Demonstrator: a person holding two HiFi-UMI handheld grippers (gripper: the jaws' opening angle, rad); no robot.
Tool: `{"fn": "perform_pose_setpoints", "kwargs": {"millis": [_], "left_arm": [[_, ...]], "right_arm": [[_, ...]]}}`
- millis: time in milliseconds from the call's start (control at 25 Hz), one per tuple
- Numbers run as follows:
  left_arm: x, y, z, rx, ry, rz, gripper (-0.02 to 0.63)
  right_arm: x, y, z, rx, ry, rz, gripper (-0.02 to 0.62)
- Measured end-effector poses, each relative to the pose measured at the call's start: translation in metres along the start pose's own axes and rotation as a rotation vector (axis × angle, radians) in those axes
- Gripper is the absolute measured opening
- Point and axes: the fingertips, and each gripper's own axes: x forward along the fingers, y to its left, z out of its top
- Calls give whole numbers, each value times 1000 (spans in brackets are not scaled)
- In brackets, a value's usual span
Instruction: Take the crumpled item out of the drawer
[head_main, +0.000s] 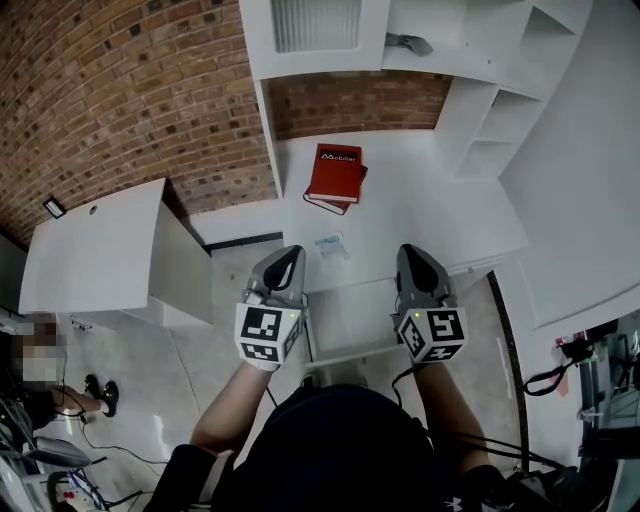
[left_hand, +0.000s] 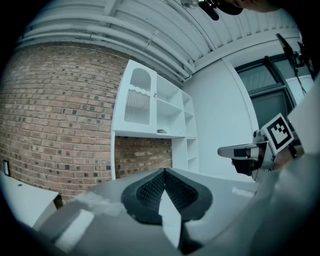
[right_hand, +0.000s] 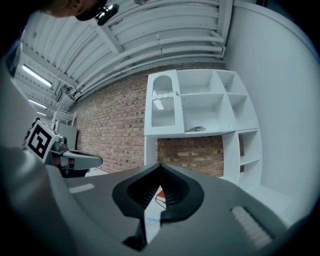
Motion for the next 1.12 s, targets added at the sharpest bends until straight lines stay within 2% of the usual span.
{"fn": "perform_pose_setpoints", "kwargs": {"millis": [320, 1120], "left_arm": [[2, 9, -1, -16, -23, 5, 3], [15, 6, -17, -46, 11, -21, 3]], "right_arm": [[3, 8, -1, -17, 7, 15, 2], [4, 4, -11, 3, 21, 36, 2]]}}
